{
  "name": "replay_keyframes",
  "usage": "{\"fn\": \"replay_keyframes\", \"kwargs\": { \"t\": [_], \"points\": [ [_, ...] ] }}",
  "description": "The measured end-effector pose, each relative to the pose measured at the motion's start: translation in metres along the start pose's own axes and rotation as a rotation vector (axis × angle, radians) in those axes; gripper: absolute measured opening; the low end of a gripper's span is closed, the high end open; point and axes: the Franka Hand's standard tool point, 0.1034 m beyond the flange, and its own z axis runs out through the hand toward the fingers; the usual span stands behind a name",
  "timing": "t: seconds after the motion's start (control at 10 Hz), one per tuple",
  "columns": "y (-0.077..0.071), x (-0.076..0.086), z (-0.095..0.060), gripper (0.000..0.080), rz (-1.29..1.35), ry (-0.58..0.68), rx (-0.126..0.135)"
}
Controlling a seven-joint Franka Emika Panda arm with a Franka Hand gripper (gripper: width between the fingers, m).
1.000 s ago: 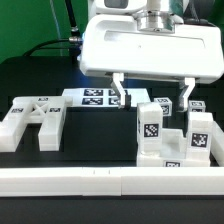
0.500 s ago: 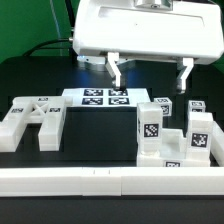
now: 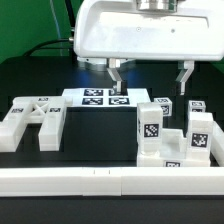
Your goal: Assemble chair
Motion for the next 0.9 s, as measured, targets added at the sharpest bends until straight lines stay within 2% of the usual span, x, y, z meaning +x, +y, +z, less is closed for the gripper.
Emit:
{"fn": "replay_keyframes", "kwargs": {
  "t": [0.1,0.2,0.4,0.5,0.9],
  "points": [
    [-0.001,0.003,0.001,0.0649,-0.003,-0.044,0.005],
    [-0.003,-0.001,0.003,0.0649,-0.005,-0.128,0.017],
    [-0.004,0.000,0.005,0.0649,-0.009,-0.211,0.027],
    [-0.002,0.004,0.008,0.0649,-0.010,-0.191,0.022],
    [-0.002,-0.001,0.025,0.0649,-0.011,-0.197,0.016]
  ]
}}
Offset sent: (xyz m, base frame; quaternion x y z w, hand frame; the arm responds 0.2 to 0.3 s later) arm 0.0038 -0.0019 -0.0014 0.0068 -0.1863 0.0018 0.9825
